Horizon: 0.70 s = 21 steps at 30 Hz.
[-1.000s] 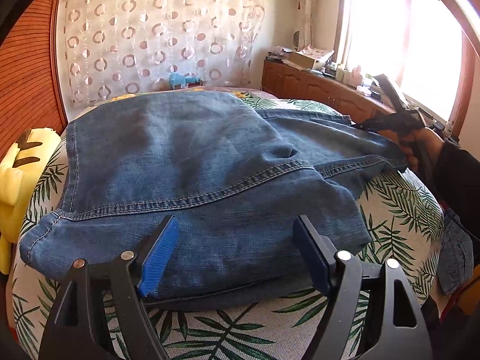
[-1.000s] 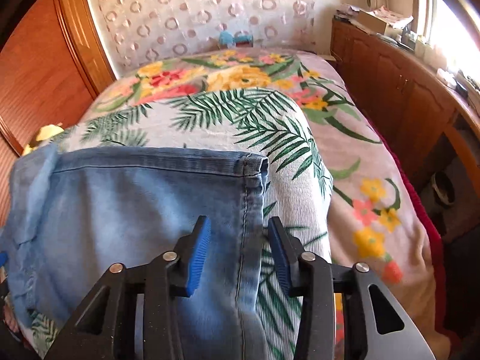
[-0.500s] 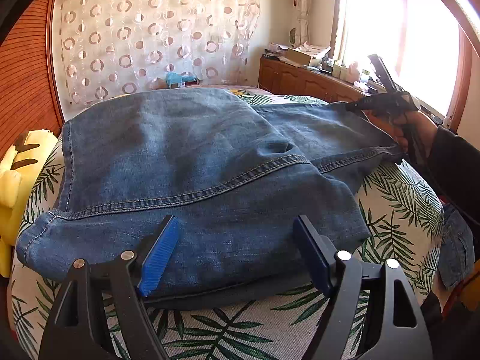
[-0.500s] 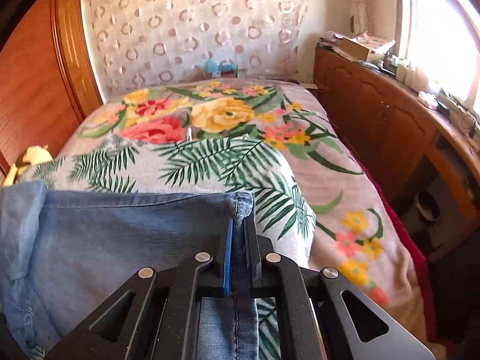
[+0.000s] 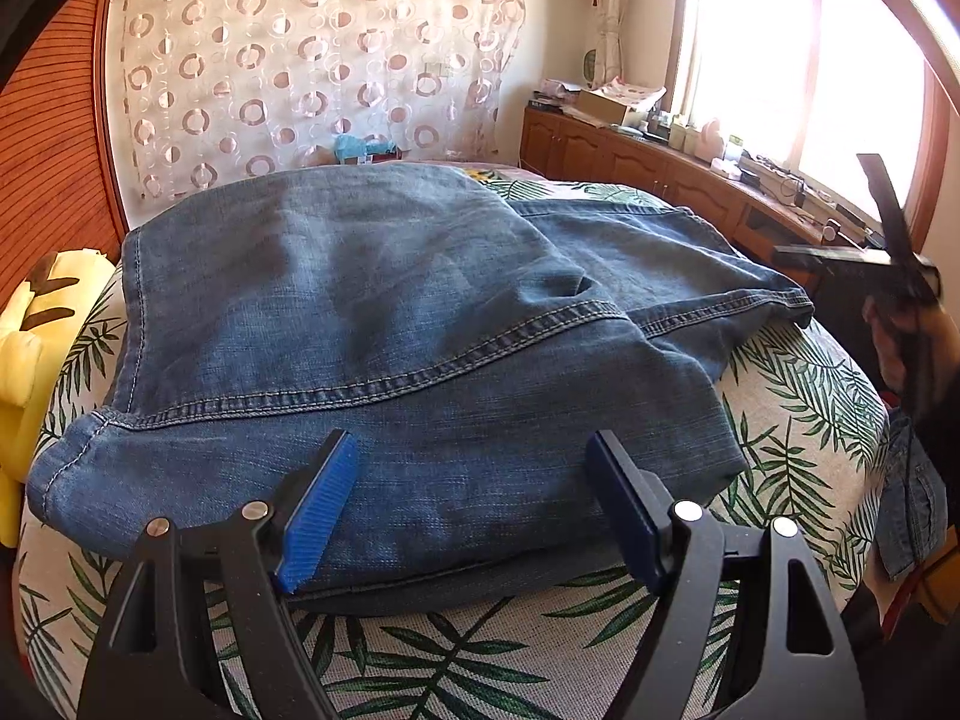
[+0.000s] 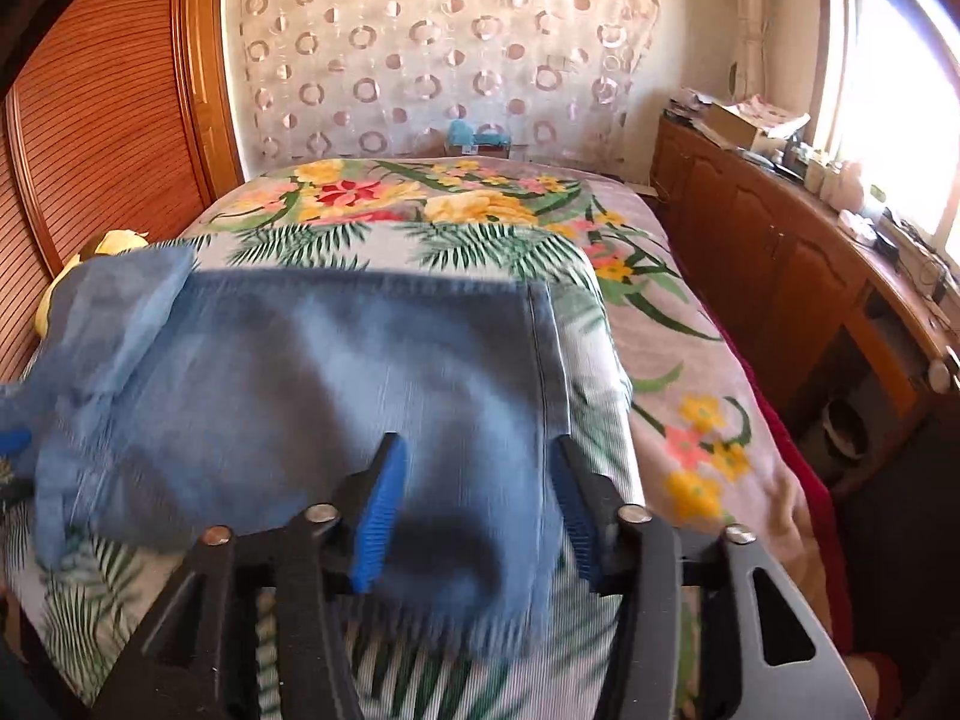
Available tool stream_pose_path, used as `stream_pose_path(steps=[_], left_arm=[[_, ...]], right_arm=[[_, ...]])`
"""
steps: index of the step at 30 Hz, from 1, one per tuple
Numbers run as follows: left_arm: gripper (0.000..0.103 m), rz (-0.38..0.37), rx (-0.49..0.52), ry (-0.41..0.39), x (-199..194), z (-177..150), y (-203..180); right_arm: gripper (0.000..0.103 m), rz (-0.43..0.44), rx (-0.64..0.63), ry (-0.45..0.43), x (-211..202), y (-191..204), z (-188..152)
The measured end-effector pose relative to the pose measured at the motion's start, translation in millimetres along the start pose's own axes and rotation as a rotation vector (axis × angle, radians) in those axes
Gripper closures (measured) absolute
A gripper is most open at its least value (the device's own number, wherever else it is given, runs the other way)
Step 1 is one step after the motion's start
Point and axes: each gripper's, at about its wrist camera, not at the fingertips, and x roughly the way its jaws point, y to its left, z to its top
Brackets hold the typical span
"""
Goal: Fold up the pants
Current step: 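Move the right tool to the jeans hem and grasp it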
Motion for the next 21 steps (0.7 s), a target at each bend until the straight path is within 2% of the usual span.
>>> stream_pose_path(steps=[5, 10, 19, 21], left_arm=[[0.024, 0.004, 0.001, -0.005, 0, -1, 0], [0.024, 0.009, -0.001, -0.021, -7, 1, 0], [0.024, -0.011, 0.017, -0.053, -31, 11, -19], [0.024, -0.013, 0.025, -0.059, -35, 13, -23]], right_arm=[[0.044, -0.005, 0.056, 0.012, -16, -5, -31], [0.044, 0.000, 0.116, 0.057, -6, -14, -45], [0.045, -0.006, 0.096, 0.071, 5, -9, -37], [0.057, -0.005, 0.085, 0.068, 5, -7, -37]])
